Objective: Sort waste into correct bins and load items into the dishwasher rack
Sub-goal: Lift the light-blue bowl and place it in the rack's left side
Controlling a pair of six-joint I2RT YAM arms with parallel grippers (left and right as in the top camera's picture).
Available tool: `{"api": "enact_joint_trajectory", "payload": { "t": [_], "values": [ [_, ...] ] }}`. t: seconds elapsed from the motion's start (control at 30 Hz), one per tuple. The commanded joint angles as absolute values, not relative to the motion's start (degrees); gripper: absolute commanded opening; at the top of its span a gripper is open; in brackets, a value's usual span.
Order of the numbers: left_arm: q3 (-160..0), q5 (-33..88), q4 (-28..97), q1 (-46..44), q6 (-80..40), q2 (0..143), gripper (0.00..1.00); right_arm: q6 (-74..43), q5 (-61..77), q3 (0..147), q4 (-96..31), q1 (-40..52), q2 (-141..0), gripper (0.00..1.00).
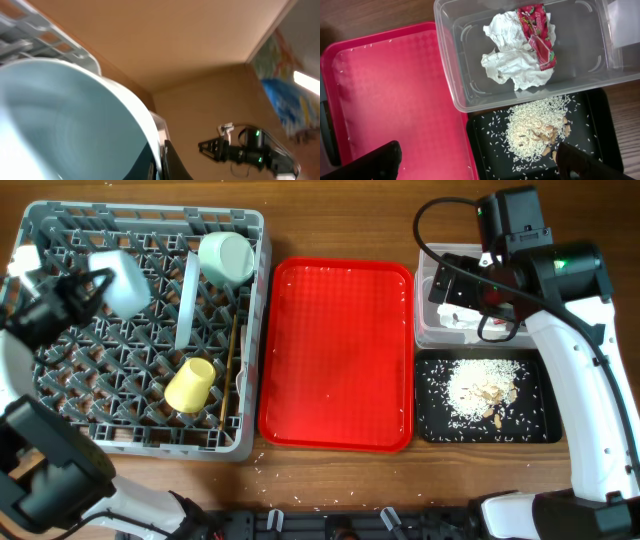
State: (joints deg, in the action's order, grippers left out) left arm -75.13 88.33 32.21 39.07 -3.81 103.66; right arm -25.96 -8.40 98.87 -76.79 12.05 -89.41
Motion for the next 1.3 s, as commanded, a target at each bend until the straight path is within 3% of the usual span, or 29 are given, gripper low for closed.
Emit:
{"api": "enact_joint_trajectory", "payload": {
  "t": [0.0,0.1,0.5,0.6,0.63,0.87,1.1,1.17,1.27],
  "values": [
    [-75.1,88.0,28.0,34.5,-3.9,104.4,0.04,-27.0,-9.0,99.1,-76.8,11.8,-89.8,1.00],
    [-75.1,81.2,27.4,33.8,-5.8,104.6,0.04,-27.0,-9.0,99.1,-76.8,11.8,-89.8,1.00],
    [-75.0,79.6,27.4,34.3,-6.9,112.8,0.04,-27.0,-9.0,99.1,-76.8,11.8,-89.8,1.00],
    [-75.0,79.6,27.2,36.7,-13.5,112.4,0.10,-27.0,-9.0,99.1,-76.8,11.8,-89.8,1.00],
    [-75.0,79.5,27.5,38.3,-15.8,112.4,1.00,-27.0,-9.0,99.1,-76.8,11.8,-89.8,1.00],
    [-75.0,75.9,41.9,48.3,-15.9,110.5,1.00,-27.0,-9.0,99.1,-76.8,11.8,-89.8,1.00],
    [-75.0,71.5,48.6,50.2,-15.9,96.7,1.00,-27.0,-9.0,99.1,-76.8,11.8,-89.8,1.00],
    [-75.0,62.4,50.9,48.1,-15.9,88.5,1.00,-27.0,-9.0,99.1,-76.7,11.8,-89.8,1.00],
    [-75.0,39.5,51.5,37.8,-17.6,76.1,1.00,-27.0,-9.0,99.1,-76.8,11.8,-89.8,1.00]
  ]
}}
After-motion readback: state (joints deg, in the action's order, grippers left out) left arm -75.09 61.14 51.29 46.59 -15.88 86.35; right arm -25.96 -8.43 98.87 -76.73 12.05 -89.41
